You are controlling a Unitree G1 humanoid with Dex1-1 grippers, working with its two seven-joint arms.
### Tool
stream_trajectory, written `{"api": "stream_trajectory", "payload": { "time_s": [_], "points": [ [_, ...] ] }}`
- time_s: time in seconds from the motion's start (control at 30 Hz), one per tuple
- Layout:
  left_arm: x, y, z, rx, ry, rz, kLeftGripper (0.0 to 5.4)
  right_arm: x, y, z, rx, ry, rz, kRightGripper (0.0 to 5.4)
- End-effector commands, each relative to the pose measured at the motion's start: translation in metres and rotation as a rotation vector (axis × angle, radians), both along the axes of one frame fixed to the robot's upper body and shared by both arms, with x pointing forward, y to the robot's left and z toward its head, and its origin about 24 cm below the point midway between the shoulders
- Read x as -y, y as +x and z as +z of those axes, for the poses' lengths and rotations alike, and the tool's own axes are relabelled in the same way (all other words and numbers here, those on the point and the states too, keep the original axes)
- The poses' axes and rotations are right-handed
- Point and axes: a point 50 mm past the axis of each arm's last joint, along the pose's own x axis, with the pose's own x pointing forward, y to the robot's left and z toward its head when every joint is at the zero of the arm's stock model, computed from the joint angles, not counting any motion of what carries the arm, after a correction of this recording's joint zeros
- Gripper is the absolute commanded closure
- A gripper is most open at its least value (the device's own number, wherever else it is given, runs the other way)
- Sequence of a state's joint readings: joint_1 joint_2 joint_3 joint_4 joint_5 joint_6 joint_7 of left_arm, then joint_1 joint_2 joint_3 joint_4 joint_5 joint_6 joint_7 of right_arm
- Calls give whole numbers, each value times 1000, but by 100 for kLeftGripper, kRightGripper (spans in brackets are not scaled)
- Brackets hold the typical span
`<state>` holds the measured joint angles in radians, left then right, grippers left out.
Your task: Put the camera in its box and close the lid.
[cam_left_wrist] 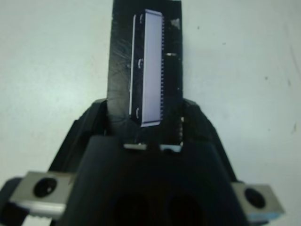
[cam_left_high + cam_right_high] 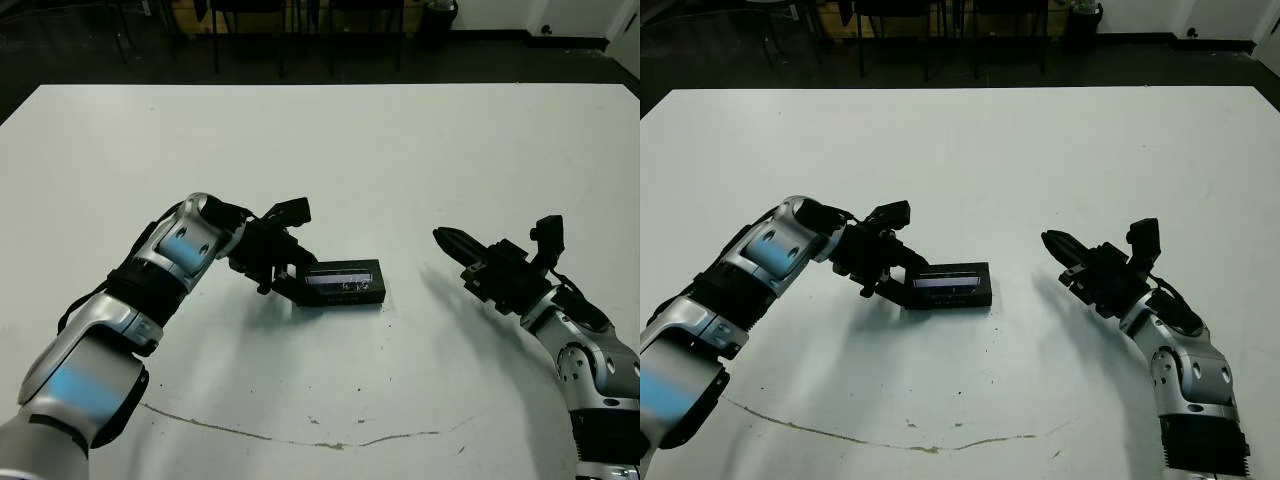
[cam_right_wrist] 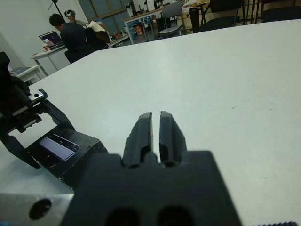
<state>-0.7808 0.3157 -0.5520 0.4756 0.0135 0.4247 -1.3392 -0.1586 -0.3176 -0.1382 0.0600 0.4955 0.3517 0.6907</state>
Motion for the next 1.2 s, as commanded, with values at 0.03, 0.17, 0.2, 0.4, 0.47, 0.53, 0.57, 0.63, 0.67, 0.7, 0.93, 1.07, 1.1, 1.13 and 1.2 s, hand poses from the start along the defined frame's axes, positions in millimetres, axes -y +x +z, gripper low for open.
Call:
{"api": "stream_trajectory", "payload": {
  "time_s": [0.03, 0.17, 0.2, 0.4, 0.47, 0.53, 0.57, 0.63, 0.67, 0.7, 0.93, 1.07, 1.1, 1.13, 1.2],
  "points": [
    [8, -19, -33, -89, 81, -39, 274, 3, 0, -4, -28, 1, -2, 540],
    [4, -19, -29, -84, 108, -64, 274, 3, 0, -4, -24, -15, -6, 540],
    [4, -19, -29, -85, 118, -69, 274, 2, 0, -4, -26, -17, -9, 540],
    [0, -19, -27, -66, 145, -100, 274, 2, -1, -4, -22, -16, -7, 540],
    [-1, -19, -27, -56, 138, -109, 274, 2, -1, -4, -18, -14, -4, 540],
    [-3, -19, -28, -50, 126, -86, 274, 2, -1, -4, -19, -14, -4, 540],
    [-4, -19, -29, -37, 127, -71, 274, 2, -1, -4, -21, -14, -5, 540],
    [-7, -19, -31, -16, 135, -63, 237, 2, 0, -4, -19, -4, 2, 540],
    [-8, -19, -32, -3, 140, -66, 222, 2, 0, -4, -21, 2, 3, 540],
    [-9, -19, -33, 7, 142, -69, 202, 2, 0, -4, -26, 1, -1, 540],
    [-21, -20, -38, 35, 139, -71, 79, 2, -1, -1, -18, -24, -8, 540],
    [-26, -21, -41, 31, 146, -64, 11, 1, 0, -1, -14, -11, 3, 540],
    [-28, -22, -42, 31, 151, -63, 1, 1, 0, -2, -15, -8, 5, 540],
    [-29, -22, -43, 30, 153, -60, 1, 1, 0, -2, -18, -8, 2, 540],
    [-33, -24, -45, 24, 152, -55, 1, 0, 0, -1, -21, -8, -1, 540]
  ]
}}
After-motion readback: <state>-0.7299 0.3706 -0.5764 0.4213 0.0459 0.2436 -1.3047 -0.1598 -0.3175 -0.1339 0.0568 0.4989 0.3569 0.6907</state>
